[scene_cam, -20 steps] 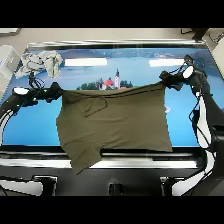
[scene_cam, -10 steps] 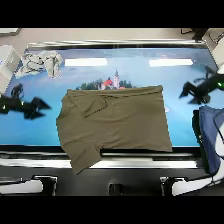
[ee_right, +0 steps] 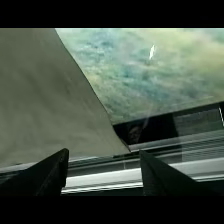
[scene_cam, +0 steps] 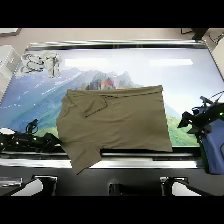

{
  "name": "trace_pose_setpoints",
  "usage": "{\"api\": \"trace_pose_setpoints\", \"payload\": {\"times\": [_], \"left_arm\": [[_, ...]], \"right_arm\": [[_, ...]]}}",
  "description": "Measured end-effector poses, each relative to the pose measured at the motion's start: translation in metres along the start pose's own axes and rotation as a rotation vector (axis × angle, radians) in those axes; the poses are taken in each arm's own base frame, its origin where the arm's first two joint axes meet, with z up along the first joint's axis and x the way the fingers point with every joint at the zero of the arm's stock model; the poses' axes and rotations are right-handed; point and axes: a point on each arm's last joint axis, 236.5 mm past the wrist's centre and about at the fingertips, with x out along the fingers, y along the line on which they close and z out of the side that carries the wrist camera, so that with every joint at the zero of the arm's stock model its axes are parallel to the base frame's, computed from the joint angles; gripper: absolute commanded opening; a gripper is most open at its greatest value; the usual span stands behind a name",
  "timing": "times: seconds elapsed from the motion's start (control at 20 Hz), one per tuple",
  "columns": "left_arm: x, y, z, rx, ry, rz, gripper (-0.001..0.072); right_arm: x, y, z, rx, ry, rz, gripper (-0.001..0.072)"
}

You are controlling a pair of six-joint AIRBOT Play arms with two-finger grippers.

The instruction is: Fold the clothes and pants, and hang the long-sleeved shirts on hangers.

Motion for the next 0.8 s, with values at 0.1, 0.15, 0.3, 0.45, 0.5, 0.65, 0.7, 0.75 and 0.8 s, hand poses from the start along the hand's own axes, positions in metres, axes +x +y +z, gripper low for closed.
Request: {"api": "trace_pose_setpoints", "payload": {"times": [0.1,0.15,0.3,0.45,0.5,0.65,0.7,0.75,0.8], "left_arm": [[0.008,-0.005,-0.001,0.009,-0.004,-0.014,0.0465],[0.012,-0.008,0.000,0.012,-0.007,-0.024,0.0465],[0.026,-0.013,0.001,0.025,0.001,-0.025,0.0079],[0.032,-0.013,0.002,0.036,0.002,-0.016,0.0019],[0.032,-0.014,0.002,0.038,0.002,-0.017,0.0019],[0.032,-0.017,0.004,0.045,-0.002,-0.022,0.0019],[0.032,-0.019,0.004,0.045,0.001,-0.026,0.0019],[0.031,-0.020,0.004,0.046,0.001,-0.029,0.0019],[0.031,-0.020,0.003,0.047,0.004,-0.031,0.0019]], "right_arm": [[0.006,0.001,-0.009,0.000,0.021,0.011,0.0501],[0.008,0.001,-0.012,0.002,0.027,0.014,0.0501],[0.012,0.002,-0.018,0.002,0.047,0.021,0.0501],[0.015,-0.002,-0.023,0.000,0.066,0.009,0.0523],[0.019,-0.007,-0.027,0.002,0.081,-0.010,0.0527],[0.043,-0.017,-0.046,0.018,0.143,-0.030,0.0570],[0.054,-0.018,-0.052,0.022,0.161,-0.026,0.0570],[0.064,-0.018,-0.057,0.023,0.171,-0.017,0.0570],[0.073,-0.018,-0.060,0.030,0.174,-0.008,0.0569]]}}
